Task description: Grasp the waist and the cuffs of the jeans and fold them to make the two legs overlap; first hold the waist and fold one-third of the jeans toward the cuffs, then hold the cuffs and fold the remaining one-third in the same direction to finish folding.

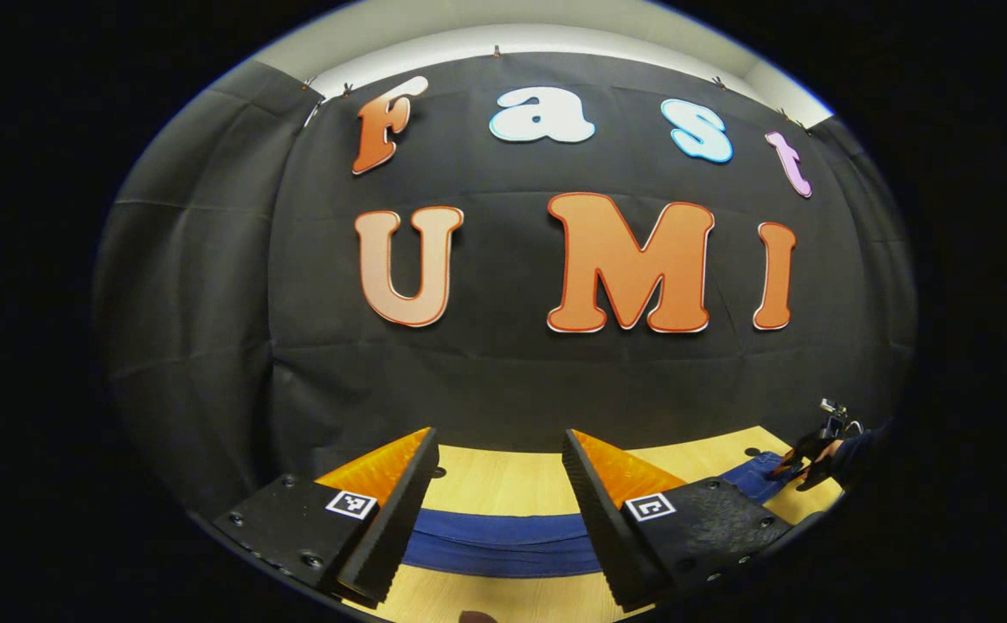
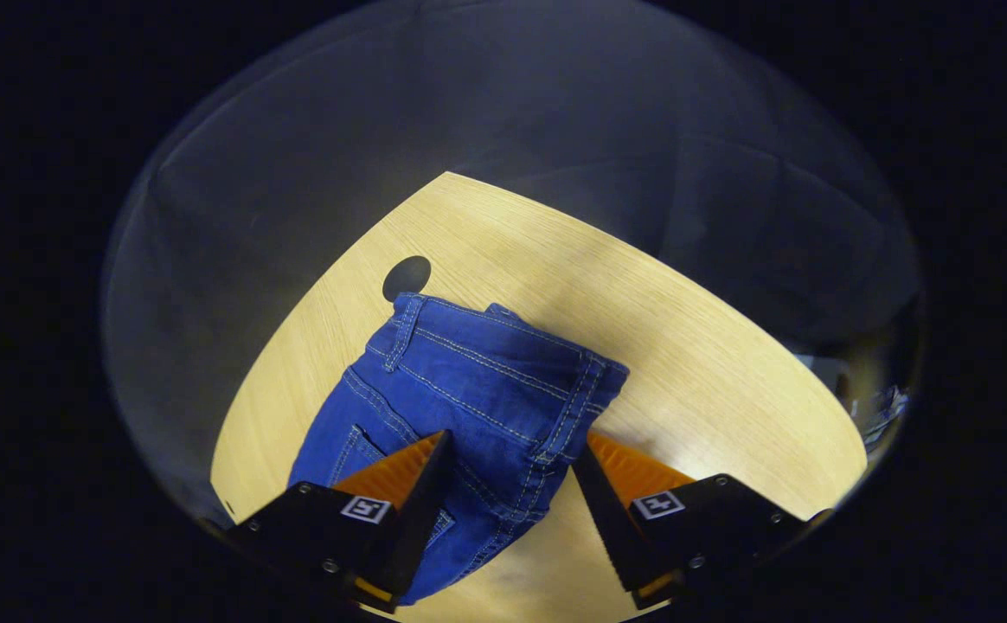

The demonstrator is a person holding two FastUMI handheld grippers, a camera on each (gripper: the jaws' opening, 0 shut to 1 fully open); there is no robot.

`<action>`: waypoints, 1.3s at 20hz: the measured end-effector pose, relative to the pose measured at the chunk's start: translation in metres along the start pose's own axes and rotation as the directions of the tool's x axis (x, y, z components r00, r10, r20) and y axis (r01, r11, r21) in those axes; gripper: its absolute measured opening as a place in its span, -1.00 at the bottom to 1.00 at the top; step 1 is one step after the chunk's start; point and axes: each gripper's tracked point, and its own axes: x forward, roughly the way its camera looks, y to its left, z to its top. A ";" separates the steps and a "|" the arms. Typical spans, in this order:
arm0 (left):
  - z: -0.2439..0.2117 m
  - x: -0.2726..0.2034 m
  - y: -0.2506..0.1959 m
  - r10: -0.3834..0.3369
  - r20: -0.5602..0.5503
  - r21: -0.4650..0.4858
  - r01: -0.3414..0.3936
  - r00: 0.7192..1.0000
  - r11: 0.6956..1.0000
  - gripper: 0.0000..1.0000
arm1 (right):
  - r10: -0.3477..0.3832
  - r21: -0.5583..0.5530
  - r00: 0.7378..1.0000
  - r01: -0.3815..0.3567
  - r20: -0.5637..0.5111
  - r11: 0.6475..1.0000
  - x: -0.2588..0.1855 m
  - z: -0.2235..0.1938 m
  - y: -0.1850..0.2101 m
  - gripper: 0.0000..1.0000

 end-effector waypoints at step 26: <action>-0.082 0.029 0.053 -0.063 -0.149 -0.053 0.056 0.987 0.997 0.73 | 0.283 -0.270 0.909 -0.202 0.306 0.941 -0.052 0.041 0.024 -0.77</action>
